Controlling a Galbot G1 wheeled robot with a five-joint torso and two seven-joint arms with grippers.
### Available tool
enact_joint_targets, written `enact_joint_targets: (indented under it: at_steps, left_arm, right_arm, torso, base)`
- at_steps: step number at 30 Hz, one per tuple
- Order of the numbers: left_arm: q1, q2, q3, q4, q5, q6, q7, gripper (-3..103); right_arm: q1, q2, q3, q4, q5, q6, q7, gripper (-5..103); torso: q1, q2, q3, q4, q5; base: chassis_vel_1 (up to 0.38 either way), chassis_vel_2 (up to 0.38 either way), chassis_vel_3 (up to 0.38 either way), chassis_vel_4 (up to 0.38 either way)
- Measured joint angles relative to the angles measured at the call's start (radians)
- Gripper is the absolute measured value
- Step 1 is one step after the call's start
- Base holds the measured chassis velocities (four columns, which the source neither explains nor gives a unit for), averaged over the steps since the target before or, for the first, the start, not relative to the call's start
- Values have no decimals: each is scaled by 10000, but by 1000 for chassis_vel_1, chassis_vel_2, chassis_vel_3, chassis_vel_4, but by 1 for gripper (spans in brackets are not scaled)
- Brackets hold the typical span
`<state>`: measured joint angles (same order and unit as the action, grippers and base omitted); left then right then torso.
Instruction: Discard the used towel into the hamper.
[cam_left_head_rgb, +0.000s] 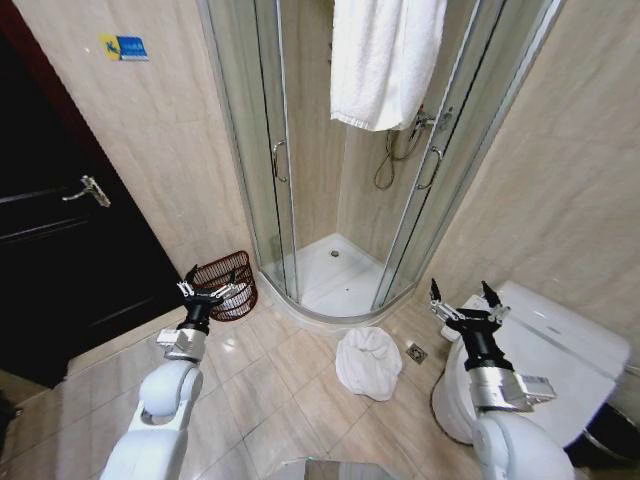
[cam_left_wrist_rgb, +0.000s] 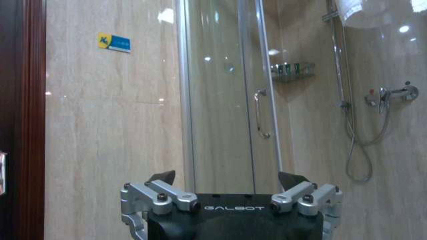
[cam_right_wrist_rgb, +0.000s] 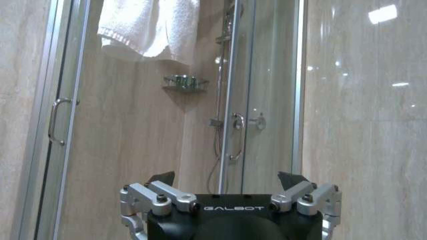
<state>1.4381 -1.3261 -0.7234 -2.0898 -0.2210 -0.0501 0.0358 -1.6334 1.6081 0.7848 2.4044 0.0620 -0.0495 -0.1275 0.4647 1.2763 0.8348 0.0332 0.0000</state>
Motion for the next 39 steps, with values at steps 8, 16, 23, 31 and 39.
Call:
enact_joint_targets:
  at_steps: [8,16,23,31,39]
  left_arm:
    - [73,-24,-129,-103,-28,21,55,100]
    - [121,-89,-187,-245,-134,4,130,100]
    - [550,-272,-307,-601,-387,-435,135,100]
    - [984,-273,-226,-754,-405,-836,97,100]
    - [1555,-164,58,-961,-327,-1314,-448,100]
  right_arm:
    - [-42,0,-3,113,4,-37,23,100]
    - [95,0,-97,250,29,-274,76,100]
    - [853,-382,146,339,768,-980,772,100]
    - [1798,-2799,704,601,2740,-2172,1830,100]
    - [4157,-5315,480,-161,5000,-2985,2551,100]
  torso:
    - [241,519,279,0,0]
    - [422,911,490,0,0]
    - [490,1076,587,0,2]
    - [478,1045,572,-1,3]
    - [460,1004,552,3,3]
  base:
    - [0,0,0,0]
    - [0,0,0,0]
    - [0,0,0,0]
    - [0,0,0,0]
    - [0,0,0,0]
